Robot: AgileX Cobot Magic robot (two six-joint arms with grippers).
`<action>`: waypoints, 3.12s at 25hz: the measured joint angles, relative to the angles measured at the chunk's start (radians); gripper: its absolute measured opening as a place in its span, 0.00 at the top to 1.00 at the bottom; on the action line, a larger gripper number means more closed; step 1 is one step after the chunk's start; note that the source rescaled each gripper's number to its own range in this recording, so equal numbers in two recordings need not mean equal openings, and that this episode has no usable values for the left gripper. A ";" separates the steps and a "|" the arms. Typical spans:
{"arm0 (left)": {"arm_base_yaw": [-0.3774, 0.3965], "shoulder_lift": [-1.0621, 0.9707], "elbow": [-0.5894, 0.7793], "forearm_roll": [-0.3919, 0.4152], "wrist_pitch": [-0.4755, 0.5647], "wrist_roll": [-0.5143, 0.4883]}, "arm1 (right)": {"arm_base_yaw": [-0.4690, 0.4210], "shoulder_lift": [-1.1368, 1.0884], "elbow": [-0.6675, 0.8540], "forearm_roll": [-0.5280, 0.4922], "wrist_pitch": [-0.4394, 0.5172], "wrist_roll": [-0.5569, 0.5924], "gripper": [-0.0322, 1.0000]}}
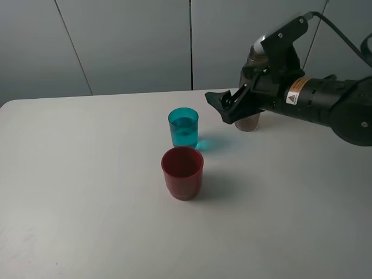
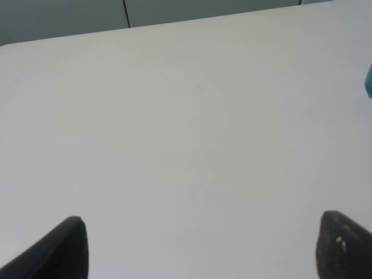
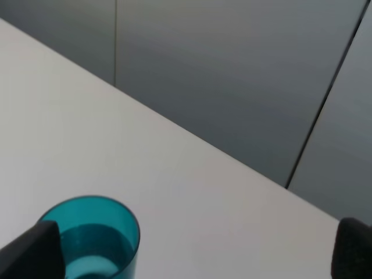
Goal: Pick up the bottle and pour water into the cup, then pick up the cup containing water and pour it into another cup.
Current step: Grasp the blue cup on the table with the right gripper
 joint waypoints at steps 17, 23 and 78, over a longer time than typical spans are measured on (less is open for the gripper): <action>0.000 0.000 0.000 0.000 0.000 0.000 | -0.146 0.327 -0.080 -0.549 -0.294 0.196 0.00; 0.000 0.000 0.000 0.000 0.000 0.000 | -0.146 0.399 -0.136 -0.588 -0.300 0.212 0.00; 0.000 0.000 0.000 0.000 0.000 0.000 | -0.087 0.604 -0.341 -0.511 -0.203 0.049 0.00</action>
